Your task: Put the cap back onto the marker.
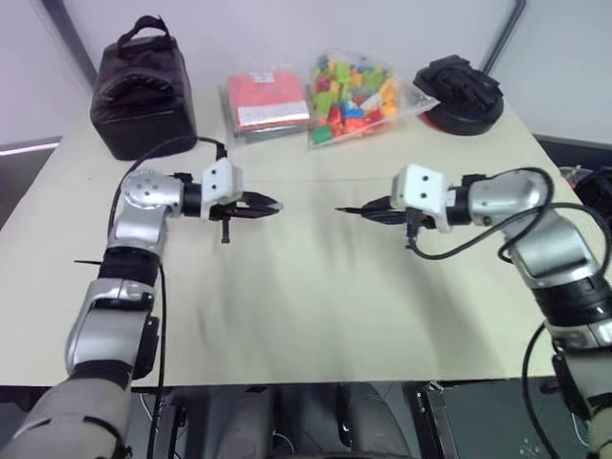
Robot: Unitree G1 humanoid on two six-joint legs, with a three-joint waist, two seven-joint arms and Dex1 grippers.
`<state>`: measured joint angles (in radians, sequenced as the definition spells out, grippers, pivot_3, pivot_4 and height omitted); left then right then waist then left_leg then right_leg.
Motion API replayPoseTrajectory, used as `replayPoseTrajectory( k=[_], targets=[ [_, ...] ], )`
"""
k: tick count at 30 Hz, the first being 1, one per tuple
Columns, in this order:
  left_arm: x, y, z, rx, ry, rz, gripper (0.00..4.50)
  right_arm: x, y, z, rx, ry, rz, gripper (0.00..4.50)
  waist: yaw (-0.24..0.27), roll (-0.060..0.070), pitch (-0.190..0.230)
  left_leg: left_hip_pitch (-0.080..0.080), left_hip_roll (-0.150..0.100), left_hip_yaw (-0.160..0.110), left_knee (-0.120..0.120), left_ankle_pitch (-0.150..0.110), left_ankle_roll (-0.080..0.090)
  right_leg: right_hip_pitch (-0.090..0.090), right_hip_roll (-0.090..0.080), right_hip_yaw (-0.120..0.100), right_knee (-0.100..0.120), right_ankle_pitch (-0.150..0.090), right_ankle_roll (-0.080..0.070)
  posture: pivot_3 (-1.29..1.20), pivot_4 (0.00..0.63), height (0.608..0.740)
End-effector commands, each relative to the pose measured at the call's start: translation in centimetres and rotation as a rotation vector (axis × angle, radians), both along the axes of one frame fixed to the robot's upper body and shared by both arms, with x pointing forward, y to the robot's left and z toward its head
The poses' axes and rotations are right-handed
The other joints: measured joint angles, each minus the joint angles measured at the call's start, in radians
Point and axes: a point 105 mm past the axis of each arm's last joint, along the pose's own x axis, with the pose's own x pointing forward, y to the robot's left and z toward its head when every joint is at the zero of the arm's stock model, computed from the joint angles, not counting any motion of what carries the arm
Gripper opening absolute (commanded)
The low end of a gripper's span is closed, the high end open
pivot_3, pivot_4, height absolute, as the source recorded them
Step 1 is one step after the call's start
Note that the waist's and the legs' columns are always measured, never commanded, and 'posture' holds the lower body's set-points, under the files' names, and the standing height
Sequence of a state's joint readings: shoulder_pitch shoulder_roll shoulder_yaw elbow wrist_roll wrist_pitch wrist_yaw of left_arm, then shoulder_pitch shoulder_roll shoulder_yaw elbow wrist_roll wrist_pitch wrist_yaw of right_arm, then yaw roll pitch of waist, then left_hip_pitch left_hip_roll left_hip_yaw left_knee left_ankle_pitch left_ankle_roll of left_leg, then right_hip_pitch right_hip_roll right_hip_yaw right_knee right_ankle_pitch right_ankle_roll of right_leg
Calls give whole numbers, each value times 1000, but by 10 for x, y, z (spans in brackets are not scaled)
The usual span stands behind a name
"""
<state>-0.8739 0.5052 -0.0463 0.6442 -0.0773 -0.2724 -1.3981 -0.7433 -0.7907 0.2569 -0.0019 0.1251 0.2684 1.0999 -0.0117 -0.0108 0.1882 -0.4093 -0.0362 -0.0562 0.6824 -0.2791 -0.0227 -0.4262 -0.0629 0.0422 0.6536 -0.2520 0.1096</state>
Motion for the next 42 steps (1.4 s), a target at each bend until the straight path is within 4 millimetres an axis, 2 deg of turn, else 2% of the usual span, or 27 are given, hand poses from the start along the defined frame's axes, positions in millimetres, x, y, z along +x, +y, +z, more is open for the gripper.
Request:
replayPoseTrajectory(
  k=[1,7,22,42],
  targets=[
    [-1,-8,8,-27,-51,-6,19,5,9,12,5,-50,35,0,2,0,0,0,0,0,0,0,0,0,0,0,0,0,0,0,150,740],
    [2,-20,7,-50,-61,-12,19,9,18,12,23,-46,51,0,-2,0,0,0,-1,0,0,0,0,0,0,0,0,0,0,0,150,740],
    [8,-47,5,-82,-55,-59,19,4,33,12,58,-40,72,0,-3,0,0,0,-2,0,0,0,0,0,0,0,0,0,0,0,150,740],
    [4,-51,8,-87,-60,-93,19,8,29,7,57,-32,47,0,-3,0,0,0,-2,0,0,0,0,0,0,0,0,0,0,0,150,740]
  ],
)
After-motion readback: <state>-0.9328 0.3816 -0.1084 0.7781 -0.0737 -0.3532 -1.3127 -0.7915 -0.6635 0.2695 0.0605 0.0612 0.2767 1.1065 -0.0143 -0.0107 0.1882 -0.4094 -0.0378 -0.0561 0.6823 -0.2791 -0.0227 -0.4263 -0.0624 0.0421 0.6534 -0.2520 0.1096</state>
